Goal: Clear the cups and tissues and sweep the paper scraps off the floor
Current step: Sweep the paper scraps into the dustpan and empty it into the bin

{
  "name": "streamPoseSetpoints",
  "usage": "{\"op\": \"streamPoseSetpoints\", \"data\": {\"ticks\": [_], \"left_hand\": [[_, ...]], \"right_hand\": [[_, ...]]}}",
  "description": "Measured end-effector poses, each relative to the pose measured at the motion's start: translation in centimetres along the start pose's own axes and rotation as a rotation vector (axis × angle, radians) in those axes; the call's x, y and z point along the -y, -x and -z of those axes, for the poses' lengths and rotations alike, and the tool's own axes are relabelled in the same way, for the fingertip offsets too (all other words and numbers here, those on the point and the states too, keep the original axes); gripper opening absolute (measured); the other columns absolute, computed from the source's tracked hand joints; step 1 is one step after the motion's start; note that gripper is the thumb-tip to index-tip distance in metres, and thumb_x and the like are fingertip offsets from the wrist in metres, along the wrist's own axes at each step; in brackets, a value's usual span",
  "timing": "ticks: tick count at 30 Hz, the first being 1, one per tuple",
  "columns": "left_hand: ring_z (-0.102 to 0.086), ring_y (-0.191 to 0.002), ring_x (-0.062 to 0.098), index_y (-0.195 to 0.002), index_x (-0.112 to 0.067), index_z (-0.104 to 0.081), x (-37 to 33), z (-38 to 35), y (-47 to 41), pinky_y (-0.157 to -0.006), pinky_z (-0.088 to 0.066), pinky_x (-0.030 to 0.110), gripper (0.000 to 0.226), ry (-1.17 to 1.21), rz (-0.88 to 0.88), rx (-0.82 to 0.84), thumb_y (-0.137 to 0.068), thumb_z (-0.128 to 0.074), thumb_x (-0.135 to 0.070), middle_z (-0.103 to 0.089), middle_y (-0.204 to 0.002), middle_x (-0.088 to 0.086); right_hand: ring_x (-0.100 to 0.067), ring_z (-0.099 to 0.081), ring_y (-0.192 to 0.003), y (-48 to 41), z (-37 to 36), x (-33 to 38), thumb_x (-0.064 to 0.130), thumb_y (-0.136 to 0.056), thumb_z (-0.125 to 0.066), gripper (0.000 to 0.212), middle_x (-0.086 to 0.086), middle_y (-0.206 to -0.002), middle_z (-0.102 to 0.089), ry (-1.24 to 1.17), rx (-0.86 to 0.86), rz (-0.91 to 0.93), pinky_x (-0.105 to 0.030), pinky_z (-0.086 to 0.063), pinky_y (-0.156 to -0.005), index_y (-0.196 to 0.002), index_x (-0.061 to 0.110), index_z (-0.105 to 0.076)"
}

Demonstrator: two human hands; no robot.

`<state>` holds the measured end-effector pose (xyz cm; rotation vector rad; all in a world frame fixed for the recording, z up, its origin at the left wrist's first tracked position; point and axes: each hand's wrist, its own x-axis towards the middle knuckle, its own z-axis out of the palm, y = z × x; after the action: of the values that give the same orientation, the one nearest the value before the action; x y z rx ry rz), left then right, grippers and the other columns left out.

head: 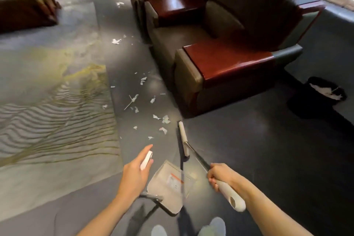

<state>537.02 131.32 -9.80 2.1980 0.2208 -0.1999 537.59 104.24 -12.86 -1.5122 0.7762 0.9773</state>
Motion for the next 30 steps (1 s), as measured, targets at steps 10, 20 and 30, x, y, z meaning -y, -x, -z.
{"op": "streamPoseSetpoints", "data": {"ticks": [10,20,30], "left_hand": [[-0.053,-0.064,0.036,-0.133,-0.034,-0.051,5.0,6.1,-3.7,-0.071,-0.044,0.042,0.042,-0.025,0.168,-0.259,-0.094,-0.054,-0.020,-0.060,-0.067,0.018],[-0.056,-0.101,0.042,-0.137,-0.034,-0.046,3.9,6.8,-17.0,-0.087,-0.042,0.042,0.044,-0.009,0.326,-0.464,-0.095,-0.051,-0.023,-0.066,-0.104,0.019],[-0.058,-0.073,0.040,-0.127,-0.017,-0.059,1.9,6.0,-25.1,-0.067,-0.046,0.039,0.038,-0.026,0.289,-0.661,-0.090,-0.059,-0.009,-0.066,-0.085,0.017]], "right_hand": [[-0.012,-0.050,-0.039,-3.3,-6.5,8.9,0.000,-0.083,-0.045,0.012,-0.004,-0.048,-0.054,0.298,0.010,0.053,-0.020,-0.043,-0.041,-0.080,0.002,-0.057],[-0.018,-0.056,-0.059,-13.0,-5.0,23.8,0.004,-0.088,-0.045,0.027,-0.014,-0.076,-0.060,0.569,-0.001,0.086,-0.031,-0.055,-0.066,-0.111,-0.002,-0.058],[-0.021,-0.064,-0.085,-16.4,-7.0,29.1,0.006,-0.082,-0.053,0.051,-0.010,-0.098,-0.063,1.081,0.184,-0.023,-0.032,-0.056,-0.086,-0.132,0.010,-0.045]]}}
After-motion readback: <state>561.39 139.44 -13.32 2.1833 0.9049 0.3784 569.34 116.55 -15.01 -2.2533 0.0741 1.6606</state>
